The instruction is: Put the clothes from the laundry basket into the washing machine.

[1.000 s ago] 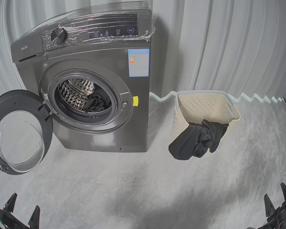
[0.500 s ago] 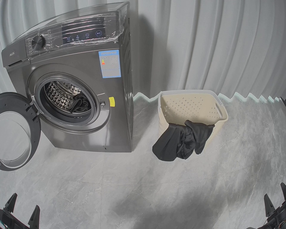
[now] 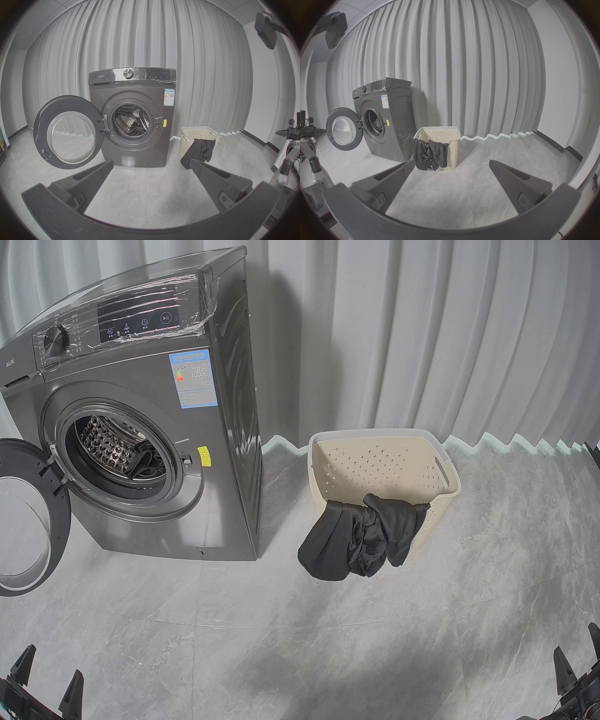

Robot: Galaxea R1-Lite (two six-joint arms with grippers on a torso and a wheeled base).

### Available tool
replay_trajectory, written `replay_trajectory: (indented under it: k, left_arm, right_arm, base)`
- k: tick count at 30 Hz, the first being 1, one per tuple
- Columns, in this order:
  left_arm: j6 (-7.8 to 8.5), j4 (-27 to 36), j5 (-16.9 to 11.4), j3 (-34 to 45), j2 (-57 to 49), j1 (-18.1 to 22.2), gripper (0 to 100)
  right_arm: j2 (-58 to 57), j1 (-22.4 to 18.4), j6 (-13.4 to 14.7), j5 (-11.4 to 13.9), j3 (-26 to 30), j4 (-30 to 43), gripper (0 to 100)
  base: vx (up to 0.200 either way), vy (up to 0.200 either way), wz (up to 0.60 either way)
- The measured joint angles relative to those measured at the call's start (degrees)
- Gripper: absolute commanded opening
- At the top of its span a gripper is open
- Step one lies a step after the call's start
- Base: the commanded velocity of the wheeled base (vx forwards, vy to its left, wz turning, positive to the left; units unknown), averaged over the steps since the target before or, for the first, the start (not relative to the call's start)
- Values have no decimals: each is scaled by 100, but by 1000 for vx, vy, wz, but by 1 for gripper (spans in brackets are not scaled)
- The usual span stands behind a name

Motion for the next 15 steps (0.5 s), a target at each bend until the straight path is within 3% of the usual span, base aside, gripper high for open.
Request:
replay_trajectory:
  k: [15]
  left_arm:
    - [0,0,0,0,1,0,100]
  right_arm:
    - [1,0,2,0,0,0,100]
  base:
    - [0,0,0]
